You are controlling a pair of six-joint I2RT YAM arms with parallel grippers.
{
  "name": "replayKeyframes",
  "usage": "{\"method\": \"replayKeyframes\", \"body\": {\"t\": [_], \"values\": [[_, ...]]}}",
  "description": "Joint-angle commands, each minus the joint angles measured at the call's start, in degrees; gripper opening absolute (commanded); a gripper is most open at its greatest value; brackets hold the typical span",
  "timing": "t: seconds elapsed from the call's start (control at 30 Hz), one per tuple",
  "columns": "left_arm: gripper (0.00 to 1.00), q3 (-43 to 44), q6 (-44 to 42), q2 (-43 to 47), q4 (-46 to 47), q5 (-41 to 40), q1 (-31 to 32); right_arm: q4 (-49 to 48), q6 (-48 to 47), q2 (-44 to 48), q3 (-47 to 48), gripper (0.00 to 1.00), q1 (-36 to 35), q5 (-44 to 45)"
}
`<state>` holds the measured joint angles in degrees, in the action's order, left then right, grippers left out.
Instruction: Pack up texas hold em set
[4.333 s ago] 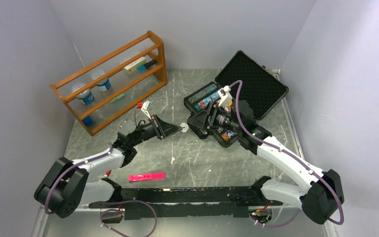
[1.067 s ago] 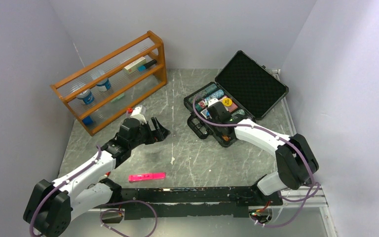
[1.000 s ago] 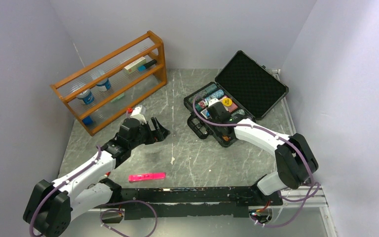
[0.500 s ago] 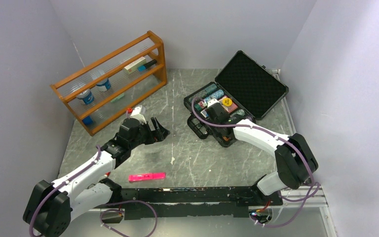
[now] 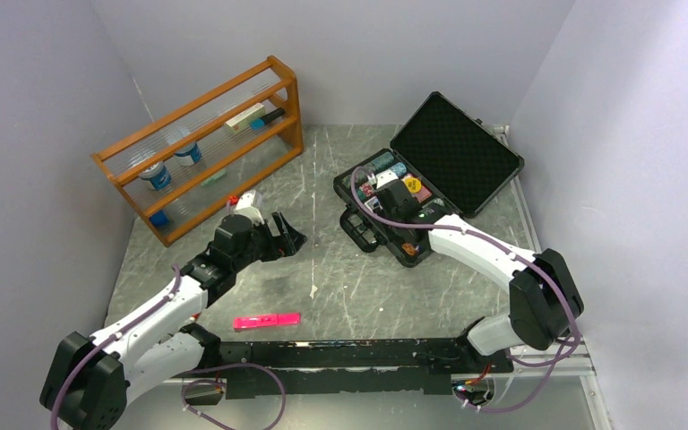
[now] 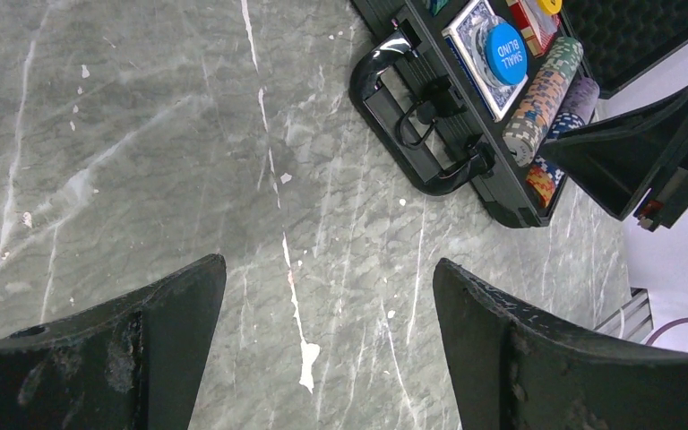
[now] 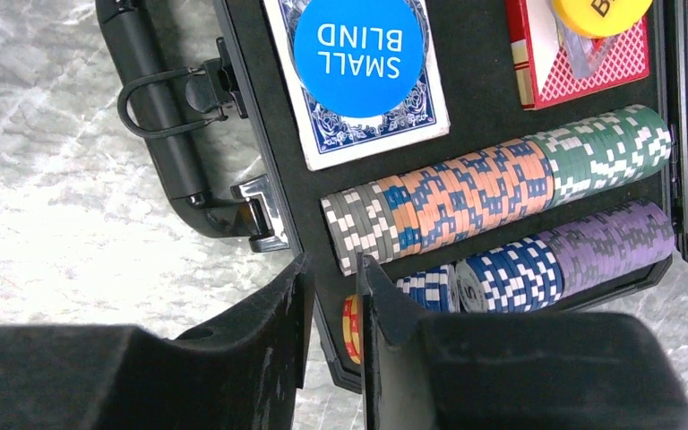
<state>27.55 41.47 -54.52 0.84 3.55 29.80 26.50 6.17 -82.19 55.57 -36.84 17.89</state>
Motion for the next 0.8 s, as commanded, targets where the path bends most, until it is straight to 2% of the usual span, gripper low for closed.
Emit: {"method": "replayKeyframes", "body": {"t": [0.0,0.07,0.17,0.23,0.3,0.4,0.57,0.77], "values": [[0.91,1.8,-0.9,1.2,0.0,-0.8,-0.2,-0.1,2.3,1.8,3.3,0.27,0.2,1.0],[0.91,1.9,-1.0,1.7,0.0,-0.8,-0.1,0.6,3.8,2.2,4.6,0.27,0.8,4.3],[0.91,2.6,-1.8,2.7,-0.7,-1.2,-0.1,0.0,5.1,4.0,6.6,0.35,2.8,7.1],[0.91,3.7,-3.2,3.3,-2.6,-1.7,-0.1,-2.2,5.1,5.0,7.8,0.41,4.5,8.4],[0.91,5.1,-4.7,3.8,-4.3,-2.6,-0.1,-3.1,6.5,4.6,10.0,0.52,6.8,10.5],[0.92,8.6,-7.4,4.5,-7.5,-3.4,-0.2,-2.1,8.8,2.0,14.9,0.62,14.2,10.6],[0.93,14.9,-12.6,6.4,-13.0,-9.0,-0.2,-1.7,7.5,-2.3,22.7,0.65,23.1,9.4],[0.94,19.0,-17.8,8.8,-14.3,-12.6,-0.2,-1.2,4.8,-7.7,29.6,0.66,31.6,10.1]]}}
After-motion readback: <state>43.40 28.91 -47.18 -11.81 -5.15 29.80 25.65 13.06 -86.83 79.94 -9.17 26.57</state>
